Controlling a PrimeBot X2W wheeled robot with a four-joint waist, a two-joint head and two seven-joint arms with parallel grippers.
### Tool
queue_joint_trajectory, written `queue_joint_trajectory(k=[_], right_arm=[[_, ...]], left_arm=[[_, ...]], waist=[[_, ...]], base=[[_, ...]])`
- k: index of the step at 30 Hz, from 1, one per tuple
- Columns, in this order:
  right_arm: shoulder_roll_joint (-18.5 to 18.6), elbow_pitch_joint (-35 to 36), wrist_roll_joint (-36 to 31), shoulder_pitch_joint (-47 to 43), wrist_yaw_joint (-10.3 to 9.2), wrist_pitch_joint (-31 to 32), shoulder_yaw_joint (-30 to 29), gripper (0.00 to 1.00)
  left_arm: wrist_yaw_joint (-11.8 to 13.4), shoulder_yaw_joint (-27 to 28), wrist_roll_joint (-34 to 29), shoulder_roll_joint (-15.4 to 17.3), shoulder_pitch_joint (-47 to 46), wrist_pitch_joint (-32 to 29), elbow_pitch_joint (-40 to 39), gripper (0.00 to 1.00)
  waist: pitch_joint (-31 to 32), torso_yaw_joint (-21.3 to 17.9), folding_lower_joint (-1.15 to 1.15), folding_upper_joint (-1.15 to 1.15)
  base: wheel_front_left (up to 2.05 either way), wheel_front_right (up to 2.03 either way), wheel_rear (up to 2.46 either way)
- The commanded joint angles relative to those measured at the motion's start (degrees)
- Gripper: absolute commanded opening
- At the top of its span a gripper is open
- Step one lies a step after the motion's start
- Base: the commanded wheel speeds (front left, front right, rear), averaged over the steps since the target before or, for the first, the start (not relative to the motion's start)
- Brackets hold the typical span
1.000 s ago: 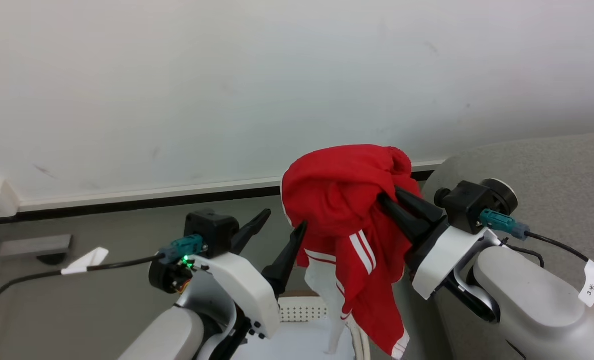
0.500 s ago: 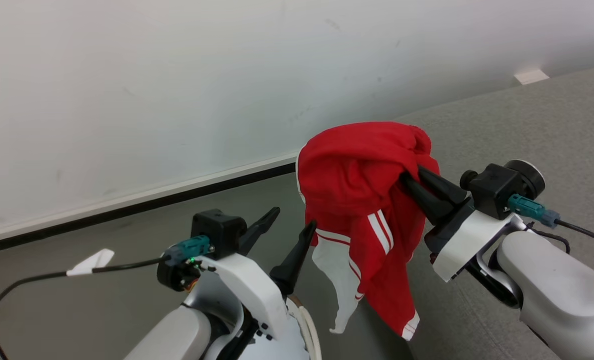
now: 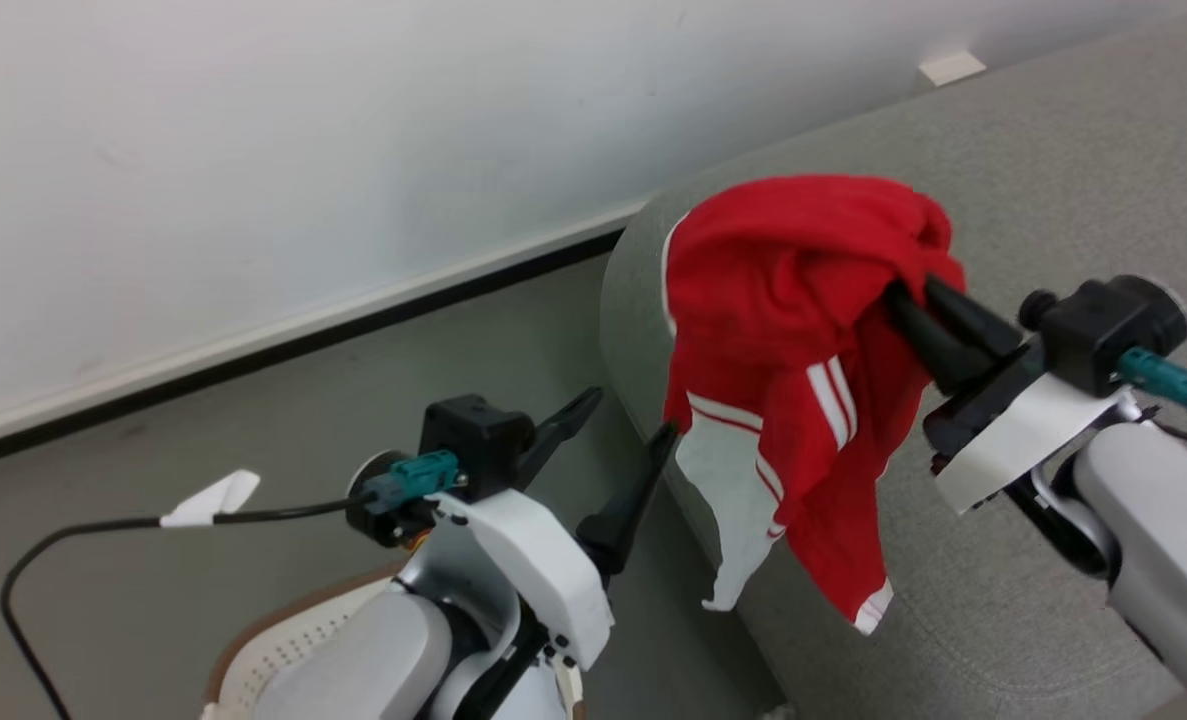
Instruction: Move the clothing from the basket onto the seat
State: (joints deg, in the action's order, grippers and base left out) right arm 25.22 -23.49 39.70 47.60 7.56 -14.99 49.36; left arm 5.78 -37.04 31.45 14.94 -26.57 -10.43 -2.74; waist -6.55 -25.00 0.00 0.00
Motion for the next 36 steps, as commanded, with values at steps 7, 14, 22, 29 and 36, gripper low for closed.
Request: queue_joint_trajectory(k=[7,14,22,29,36], right_arm=[[2.64,0.75,-2.73,2.9,-0.14,-0.27,-9.03,0.0],[7.45,-3.84,-5.65,12.34,-0.14,0.15,-16.27,0.0],[15.67,-11.5,-9.48,25.1,-0.14,5.03,-25.43,0.0],[17.55,-22.77,-12.83,25.74,-0.14,8.5,-32.86,0.0],[14.08,-37.02,-15.78,19.45,-0.14,7.34,-40.06,0.0]], left_arm=[[-2.29,-2.3,-3.29,-0.67,-7.07,-2.13,-1.79,1.0],[-6.26,-4.79,-5.69,-2.32,-16.22,-3.35,-2.08,1.0],[-8.27,-5.56,-7.12,-4.95,-22.34,-1.03,-0.14,1.0],[-8.84,-6.05,-6.49,-5.02,-21.49,1.05,2.29,1.0],[-8.46,-5.74,-5.63,-5.37,-21.25,2.1,3.38,1.0]], waist=[[-10.52,3.86,0.0,0.0],[-22.45,10.44,0.0,0.0],[-30.95,17.41,0.0,0.0],[-31.52,19.64,0.0,0.0],[-30.53,19.87,0.0,0.0]], base=[[0.0,0.0,0.0],[0.0,0.0,0.0],[0.0,0.0,0.0],[0.0,0.0,0.0],[0.0,0.0,0.0]])
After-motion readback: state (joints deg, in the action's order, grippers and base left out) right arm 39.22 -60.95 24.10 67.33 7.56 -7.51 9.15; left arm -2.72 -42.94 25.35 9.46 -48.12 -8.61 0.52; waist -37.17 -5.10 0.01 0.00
